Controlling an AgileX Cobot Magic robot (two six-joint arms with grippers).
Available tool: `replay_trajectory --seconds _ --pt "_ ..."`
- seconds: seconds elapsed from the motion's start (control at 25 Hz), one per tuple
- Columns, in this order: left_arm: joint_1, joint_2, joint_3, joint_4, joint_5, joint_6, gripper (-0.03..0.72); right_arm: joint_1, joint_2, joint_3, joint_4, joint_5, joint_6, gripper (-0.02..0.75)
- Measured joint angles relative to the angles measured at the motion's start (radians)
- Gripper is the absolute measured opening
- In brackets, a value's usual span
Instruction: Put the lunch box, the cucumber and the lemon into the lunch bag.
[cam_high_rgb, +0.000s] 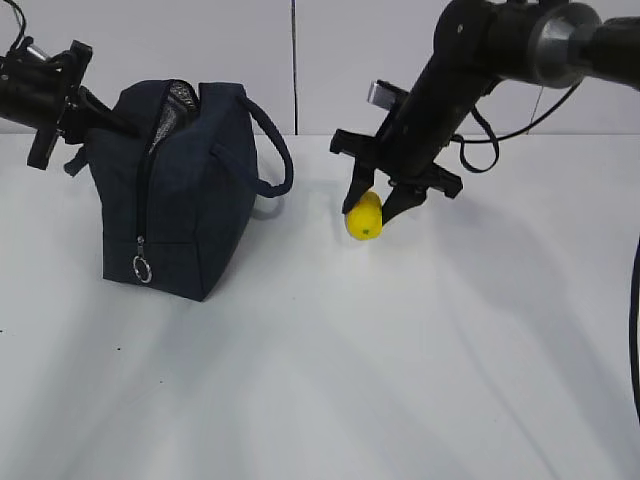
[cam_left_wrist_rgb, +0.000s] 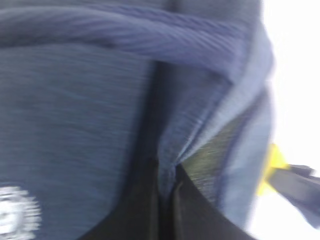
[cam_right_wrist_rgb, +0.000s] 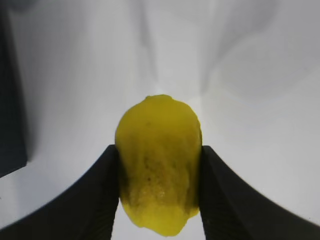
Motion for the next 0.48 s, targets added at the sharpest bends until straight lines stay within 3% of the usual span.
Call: replay_trajectory --seconds 0.28,0.48 --pt "-0.025 0.0 0.0 -0.043 -0.002 0.0 -0.009 0.0 0.0 -0.318 0.011 0.104 -0.038 0.358" --pt "-0.042 0.001 0.0 -0.17 -0.003 0.026 -0.009 0.0 0.0 -0.523 0.095 0.113 -0.06 0.356"
